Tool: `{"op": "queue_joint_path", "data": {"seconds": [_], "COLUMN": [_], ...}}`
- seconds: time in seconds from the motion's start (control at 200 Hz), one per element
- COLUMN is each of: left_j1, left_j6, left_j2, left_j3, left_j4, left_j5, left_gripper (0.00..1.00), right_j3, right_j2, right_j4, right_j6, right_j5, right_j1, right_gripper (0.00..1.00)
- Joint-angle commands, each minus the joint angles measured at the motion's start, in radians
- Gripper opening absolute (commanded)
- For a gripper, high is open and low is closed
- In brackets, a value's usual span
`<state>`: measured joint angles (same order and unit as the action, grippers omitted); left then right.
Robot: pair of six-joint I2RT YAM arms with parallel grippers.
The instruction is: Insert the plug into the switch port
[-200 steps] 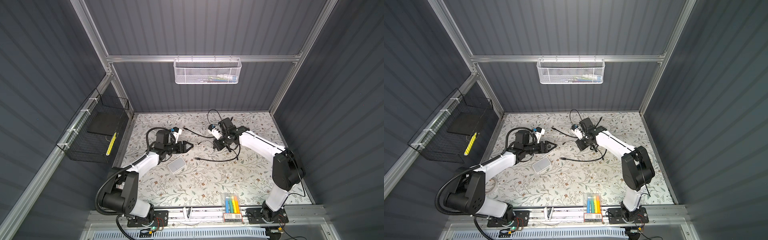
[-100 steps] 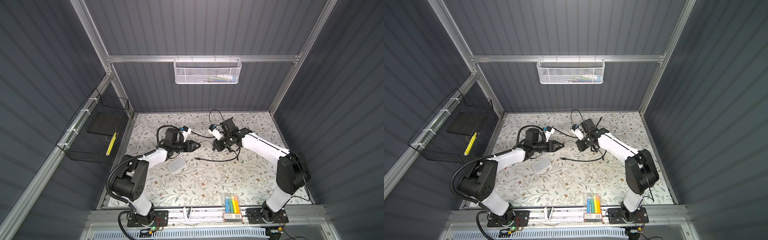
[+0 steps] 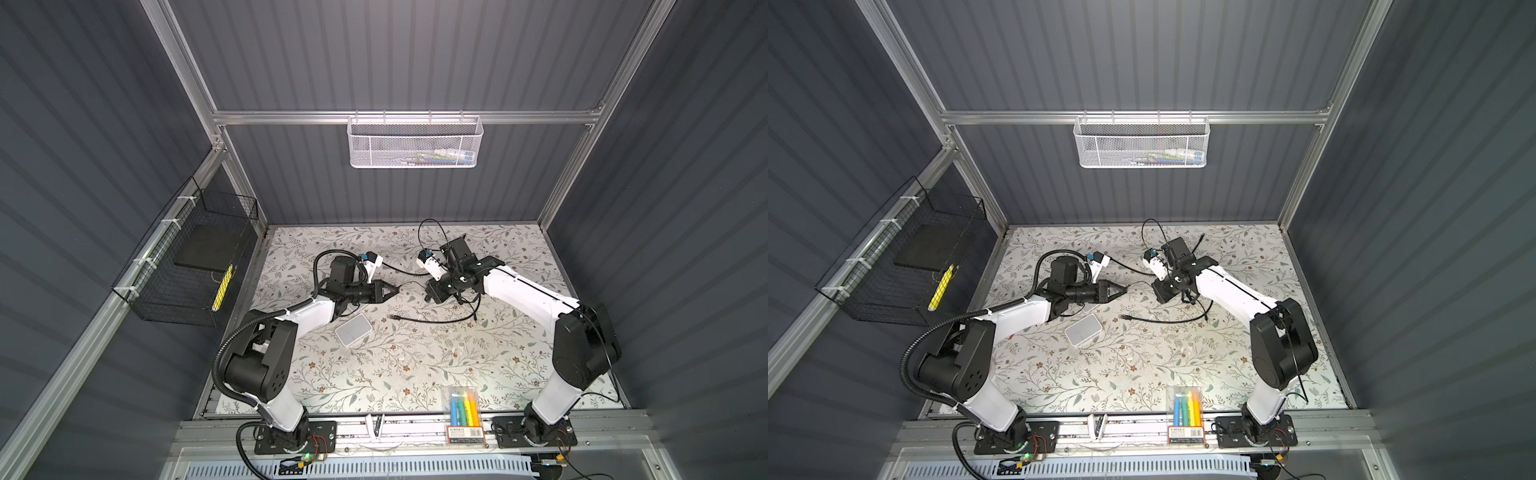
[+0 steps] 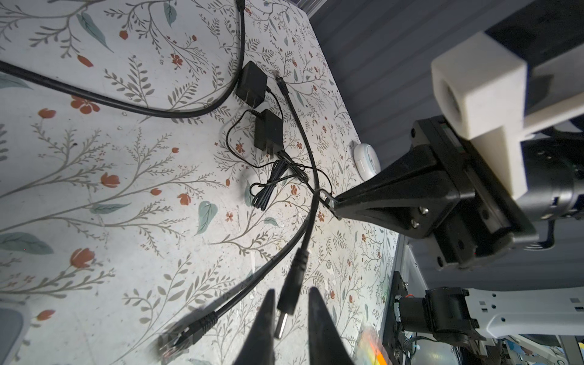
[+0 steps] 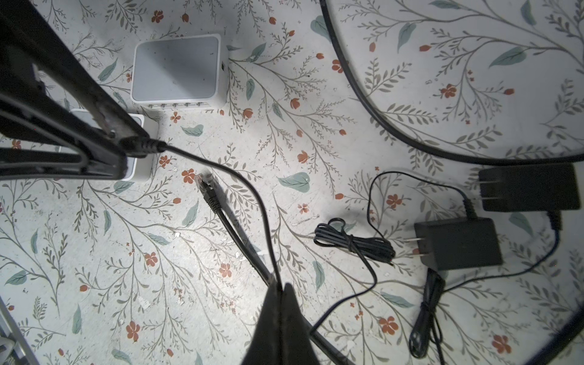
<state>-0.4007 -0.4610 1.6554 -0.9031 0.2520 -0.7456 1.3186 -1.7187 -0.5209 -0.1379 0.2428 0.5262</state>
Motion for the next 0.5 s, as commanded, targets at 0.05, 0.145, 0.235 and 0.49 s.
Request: {"op": "queue_joint_path", "data": {"seconds": [0.05, 0.145, 0.235, 0.49], "left_j1": [-0.006, -0.005, -0.006, -0.005], "left_j6": [0.008, 0.009, 0.011, 0.147], "left_j2": [-0.022, -0.023, -0.026, -0.045], "left_j3": [-0.021, -0.020, -0.022, -0.069], "left_j4": [0.010, 0.009, 0.004, -0.162], "left_j5": [-0.021, -0.021, -0.020, -0.036], "left_gripper": [0.11, 0.06, 0.01, 0.00], "right_j3": [-0.007, -0.009, -0.010, -0.008], "right_j2": [0.019, 0.023, 0.025, 0.035], "right_j4": [0.002, 0.003, 0.001, -0.041], "right_j6": [0.009, 0.011, 0.011, -0.034], "right_j5": [0.001, 0.001, -0.004, -0.060], "right_j1": [0.001, 0.001, 0.001, 0.001], "right_gripper": [0.00, 0.00, 0.00, 0.20]}}
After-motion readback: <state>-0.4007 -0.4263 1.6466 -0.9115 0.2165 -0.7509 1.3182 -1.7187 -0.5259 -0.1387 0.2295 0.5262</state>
